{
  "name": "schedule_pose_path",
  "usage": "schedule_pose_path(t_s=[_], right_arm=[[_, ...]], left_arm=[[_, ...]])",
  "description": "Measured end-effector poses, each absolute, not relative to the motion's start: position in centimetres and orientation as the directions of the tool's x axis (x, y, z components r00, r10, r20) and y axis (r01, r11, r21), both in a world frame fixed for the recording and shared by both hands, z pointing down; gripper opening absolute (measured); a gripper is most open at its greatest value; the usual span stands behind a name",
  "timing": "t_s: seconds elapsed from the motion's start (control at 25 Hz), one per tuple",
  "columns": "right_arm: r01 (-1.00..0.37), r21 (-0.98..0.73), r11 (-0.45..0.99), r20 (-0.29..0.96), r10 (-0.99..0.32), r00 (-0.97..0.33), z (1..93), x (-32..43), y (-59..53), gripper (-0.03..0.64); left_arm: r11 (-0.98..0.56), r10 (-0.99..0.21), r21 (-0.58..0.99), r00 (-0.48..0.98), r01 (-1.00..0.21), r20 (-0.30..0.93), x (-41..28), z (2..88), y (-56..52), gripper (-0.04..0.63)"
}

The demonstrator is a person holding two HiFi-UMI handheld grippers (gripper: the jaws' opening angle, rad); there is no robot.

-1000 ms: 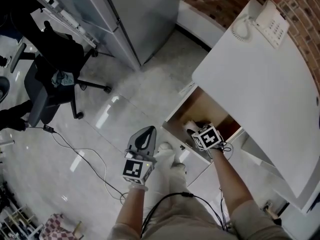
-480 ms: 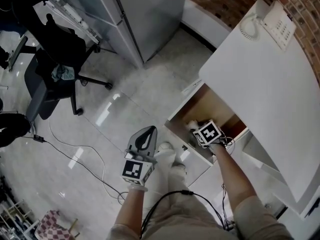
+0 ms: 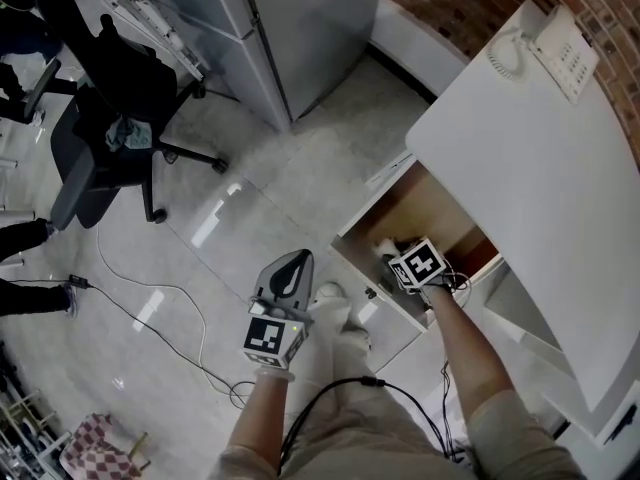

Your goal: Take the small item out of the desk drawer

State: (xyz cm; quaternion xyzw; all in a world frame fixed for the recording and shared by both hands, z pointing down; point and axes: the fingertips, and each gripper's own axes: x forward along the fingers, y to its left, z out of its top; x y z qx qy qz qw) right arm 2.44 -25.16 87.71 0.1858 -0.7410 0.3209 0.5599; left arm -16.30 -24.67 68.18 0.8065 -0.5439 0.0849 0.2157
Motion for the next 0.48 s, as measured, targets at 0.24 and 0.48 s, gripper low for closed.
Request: schedule_pose_path(t_s=[0.24,0.48], right_arm=[[-0.631,-0.248,0.735,0.942,0.030,-0.335,85.6,1.7,-25.2,0.158],[-0.624,-0.230,0.747,0.934,-0.011,-0.357,82.4,1.9,-24.9,0.158]], left_arm=[[-0.314,-0.849,0.241,0.385,-0.918,0.363,-16.5,66.8,-24.6,0.006],[-0.309,-0.850,0.251,0.385,-0.917,0.360,-15.5,64.7,-23.6,0.006]])
